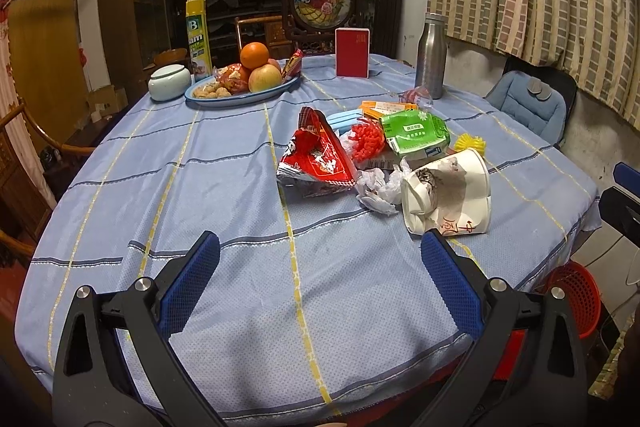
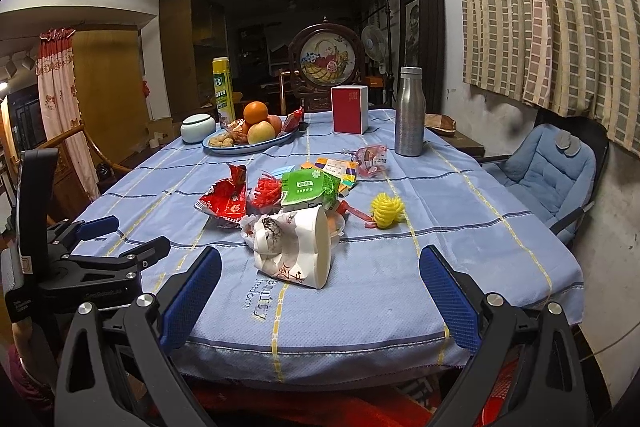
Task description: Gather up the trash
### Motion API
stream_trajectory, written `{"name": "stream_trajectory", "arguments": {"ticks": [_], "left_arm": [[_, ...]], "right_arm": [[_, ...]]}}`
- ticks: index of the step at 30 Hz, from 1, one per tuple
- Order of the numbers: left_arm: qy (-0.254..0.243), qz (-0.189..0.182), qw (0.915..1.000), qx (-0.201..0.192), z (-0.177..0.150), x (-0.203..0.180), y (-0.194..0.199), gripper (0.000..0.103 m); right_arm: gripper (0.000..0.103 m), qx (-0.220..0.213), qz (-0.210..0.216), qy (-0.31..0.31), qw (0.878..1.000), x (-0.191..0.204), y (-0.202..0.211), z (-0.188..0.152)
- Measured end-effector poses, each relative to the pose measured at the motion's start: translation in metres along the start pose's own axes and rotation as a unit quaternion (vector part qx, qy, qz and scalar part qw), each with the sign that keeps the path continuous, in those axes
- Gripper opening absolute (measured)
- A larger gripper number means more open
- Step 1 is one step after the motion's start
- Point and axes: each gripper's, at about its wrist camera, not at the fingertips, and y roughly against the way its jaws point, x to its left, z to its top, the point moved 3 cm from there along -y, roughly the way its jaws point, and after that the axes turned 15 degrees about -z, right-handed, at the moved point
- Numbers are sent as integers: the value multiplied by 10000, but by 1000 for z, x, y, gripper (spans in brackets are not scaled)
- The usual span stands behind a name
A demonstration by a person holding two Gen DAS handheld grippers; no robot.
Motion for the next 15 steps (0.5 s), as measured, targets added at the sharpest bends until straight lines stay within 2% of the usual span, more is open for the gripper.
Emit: {"name": "stream_trajectory", "arguments": {"ticks": [8,12,15], "left_arm": [[-1,-3,10000,6,0,0,0,97],[6,-5,10000,9,0,0,-1,97],[5,-4,10000,9,0,0,-1,97]], "right_arm": [[97,99,-38,98,9999,-1,0,1],[97,-121,-67,113,9998,0,0,0],[97,-100,-64,114,9999,0,0,0]]}}
